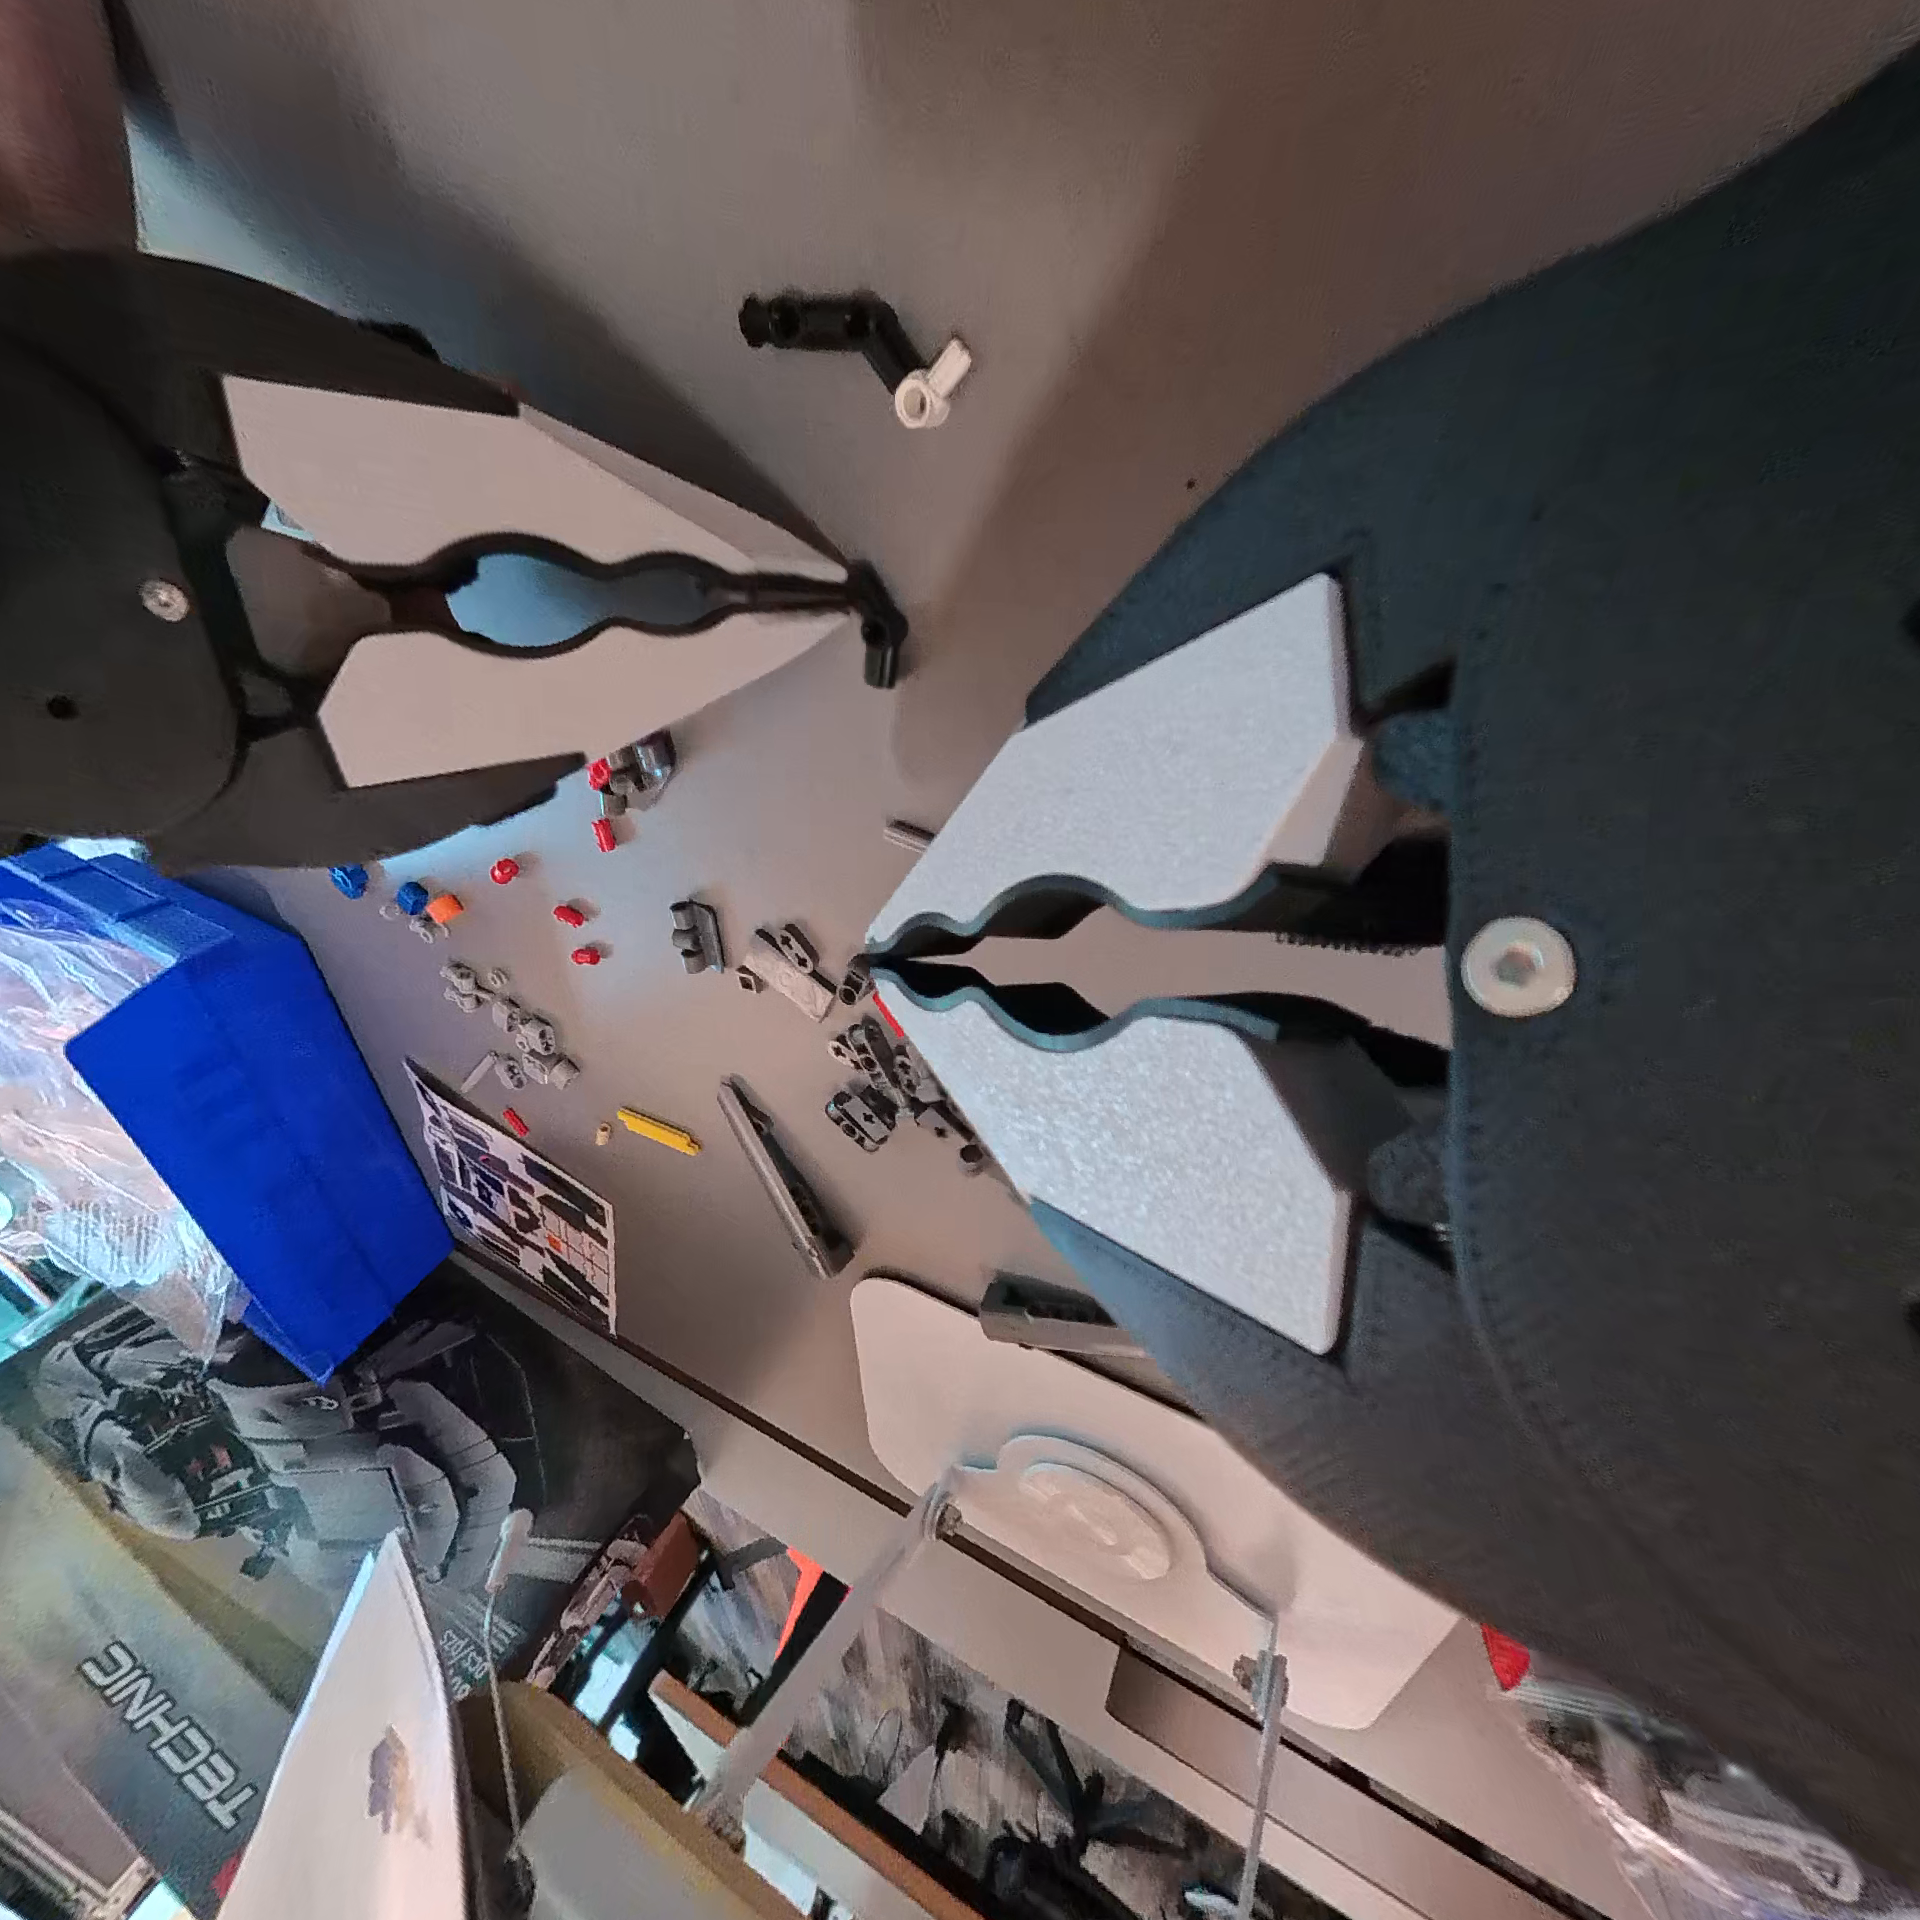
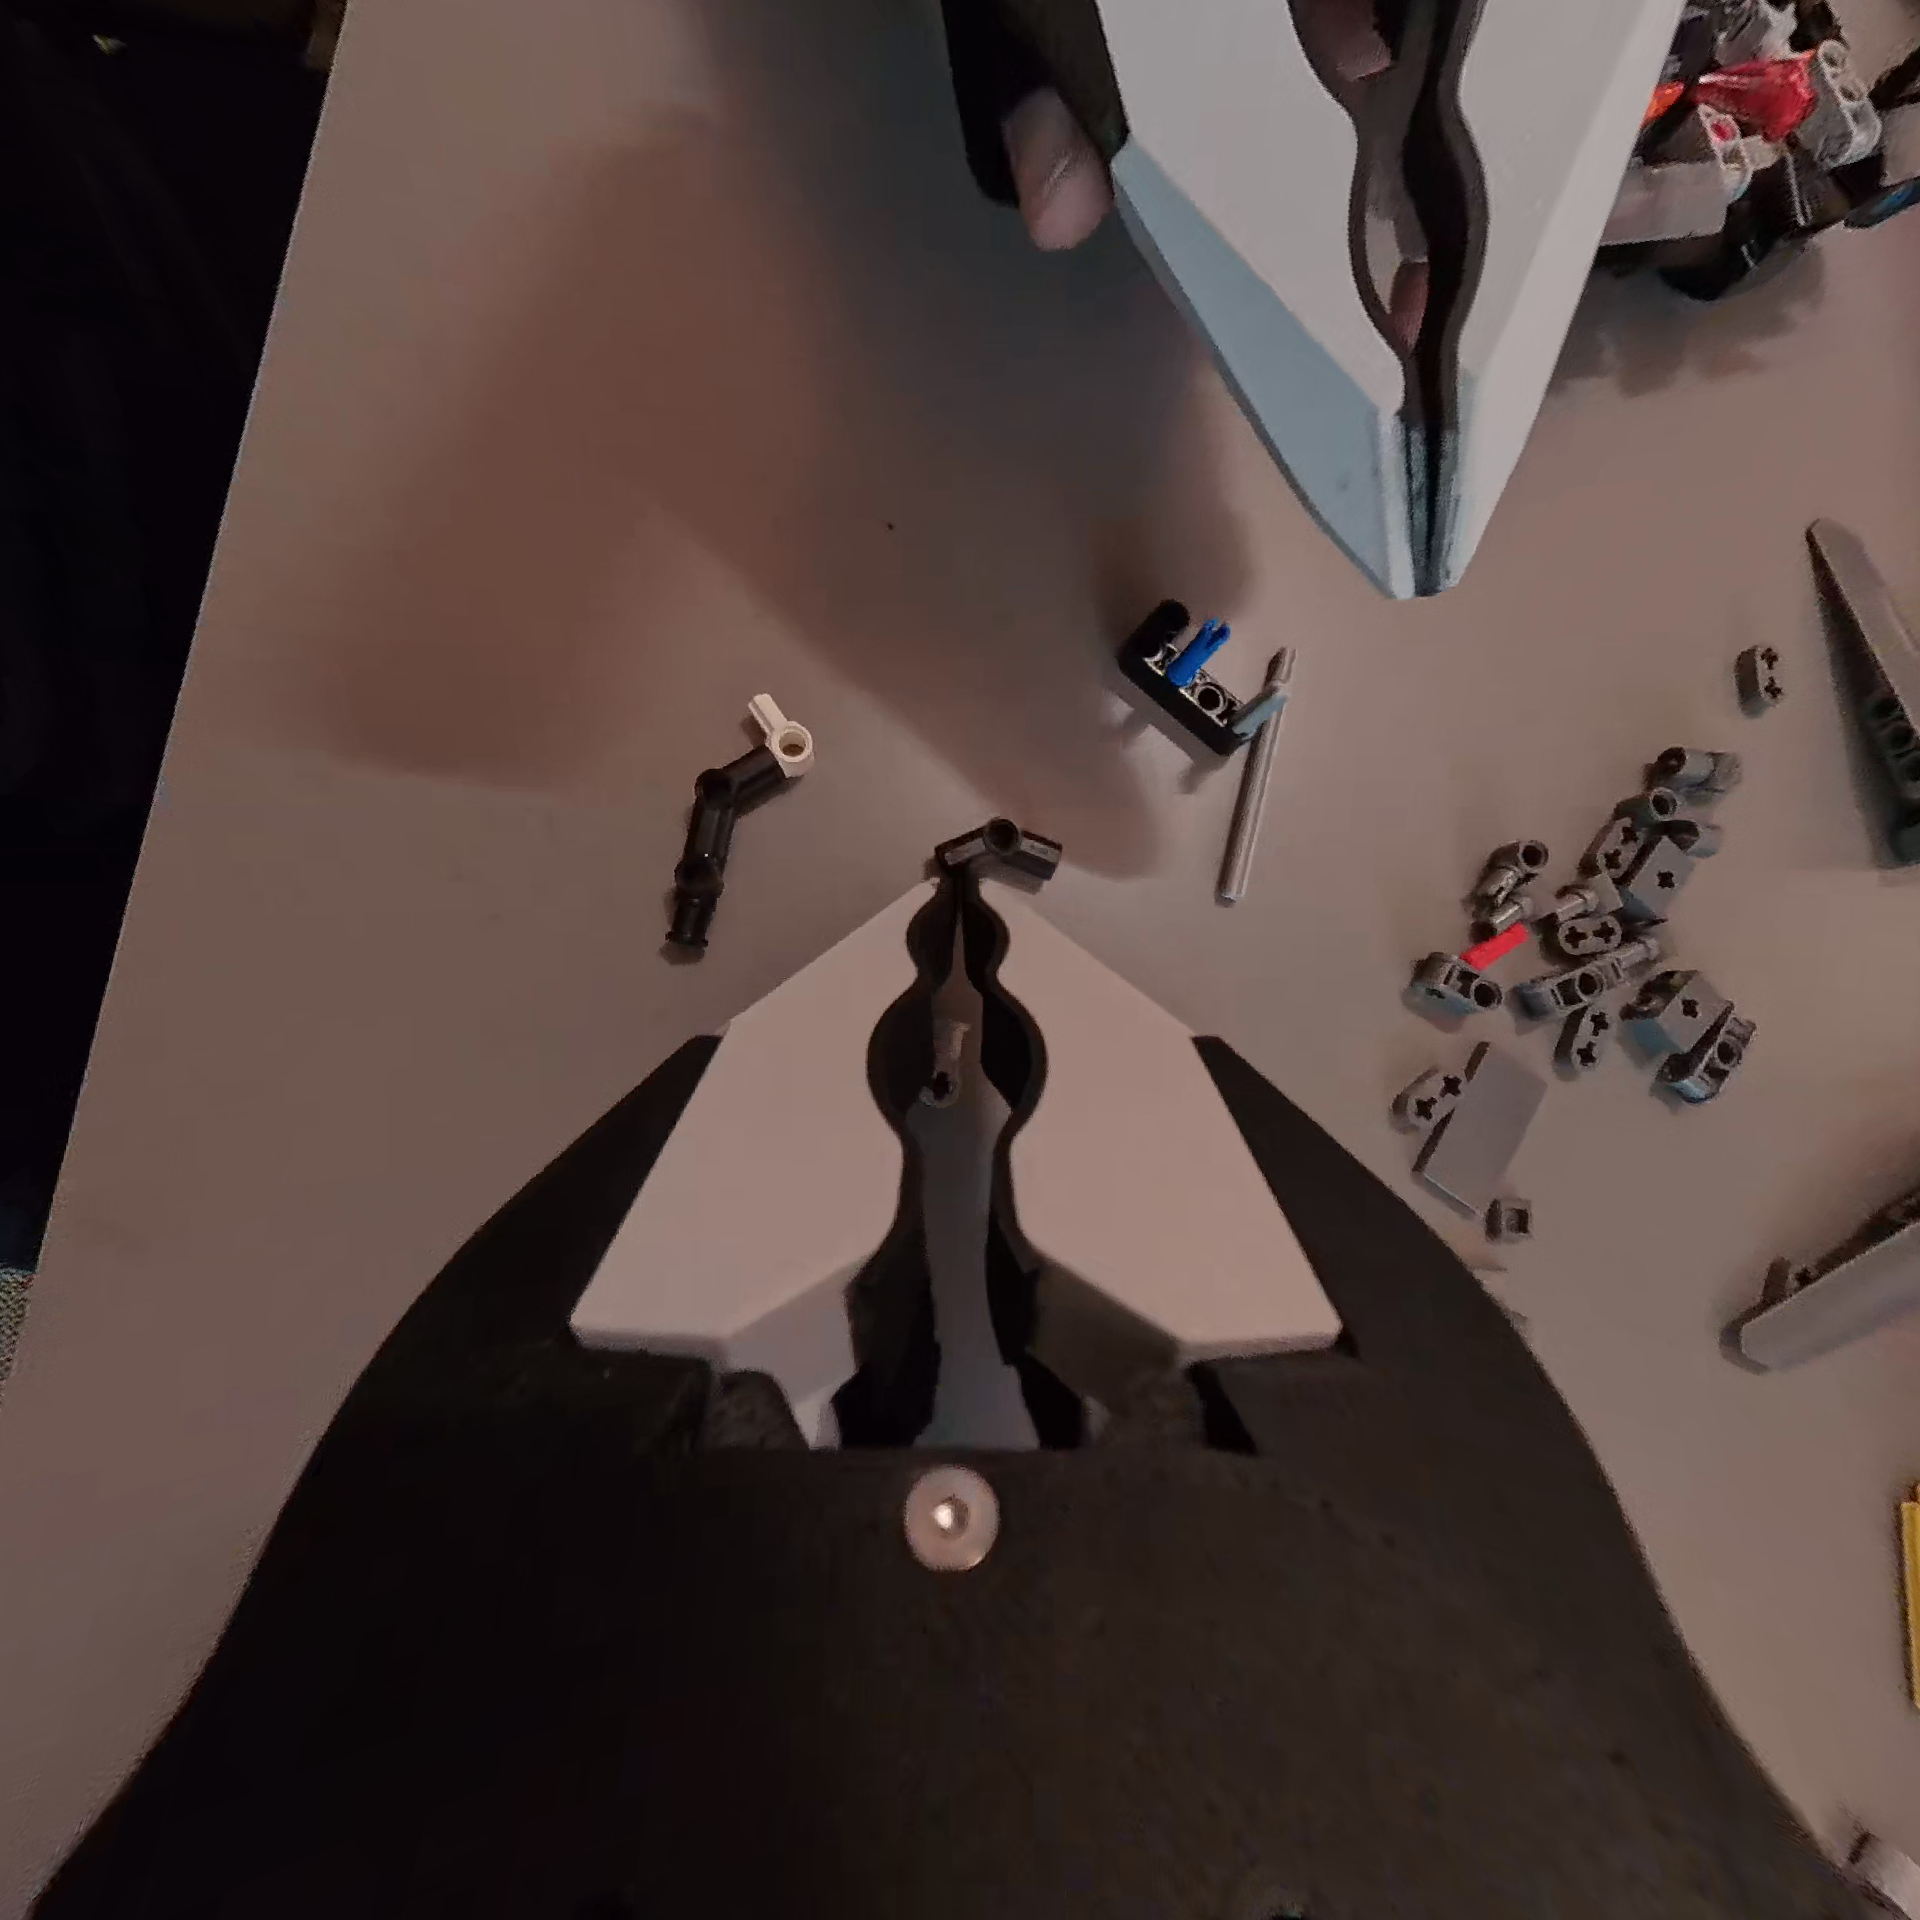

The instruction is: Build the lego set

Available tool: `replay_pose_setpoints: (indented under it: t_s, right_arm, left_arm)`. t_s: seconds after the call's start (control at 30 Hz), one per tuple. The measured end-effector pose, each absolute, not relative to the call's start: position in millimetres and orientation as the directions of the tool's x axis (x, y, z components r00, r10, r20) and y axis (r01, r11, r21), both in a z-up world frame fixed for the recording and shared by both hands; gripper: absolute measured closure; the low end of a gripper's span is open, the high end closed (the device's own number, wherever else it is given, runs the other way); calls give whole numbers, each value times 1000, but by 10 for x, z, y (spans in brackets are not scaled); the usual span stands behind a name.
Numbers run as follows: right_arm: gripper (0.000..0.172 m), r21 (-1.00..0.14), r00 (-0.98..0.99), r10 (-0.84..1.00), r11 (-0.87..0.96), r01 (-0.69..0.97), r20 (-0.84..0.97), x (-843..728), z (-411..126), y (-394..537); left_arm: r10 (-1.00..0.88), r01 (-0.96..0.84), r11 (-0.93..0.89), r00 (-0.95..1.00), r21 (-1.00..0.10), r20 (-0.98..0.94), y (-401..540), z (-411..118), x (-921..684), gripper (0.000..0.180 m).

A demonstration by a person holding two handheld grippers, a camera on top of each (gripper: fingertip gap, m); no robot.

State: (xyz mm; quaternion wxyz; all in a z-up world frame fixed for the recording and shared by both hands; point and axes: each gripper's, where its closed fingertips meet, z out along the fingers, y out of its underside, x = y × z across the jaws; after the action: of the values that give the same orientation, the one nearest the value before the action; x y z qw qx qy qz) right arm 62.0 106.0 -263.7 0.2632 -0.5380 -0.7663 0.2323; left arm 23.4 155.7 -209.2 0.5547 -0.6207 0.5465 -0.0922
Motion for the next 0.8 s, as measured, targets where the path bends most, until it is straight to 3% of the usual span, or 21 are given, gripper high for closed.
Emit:
replay_pose_setpoints:
  t_s: [0.17,0.53,0.67,0.8]
  right_arm:
    - [172,-642,-285,947,313,700,150,604,-2640,1044]
    - [147,-638,-238,967,240,732,91,585,-2628,1027]
    - [148,-646,-224,970,229,728,92,513,-2626,1028]
    - [163,-645,-223,967,248,723,122,483,-2633,1042]
  left_arm:
    - [-789,-583,242,348,-776,-507,1497,-2093,270,180]
    - [-766,-605,287,321,-743,-557,1463,-2039,287,180]
    - [-765,-609,291,315,-738,-562,1464,-2045,294,180]
    - [-769,-611,293,306,-736,-561,1461,-2053,293,180]
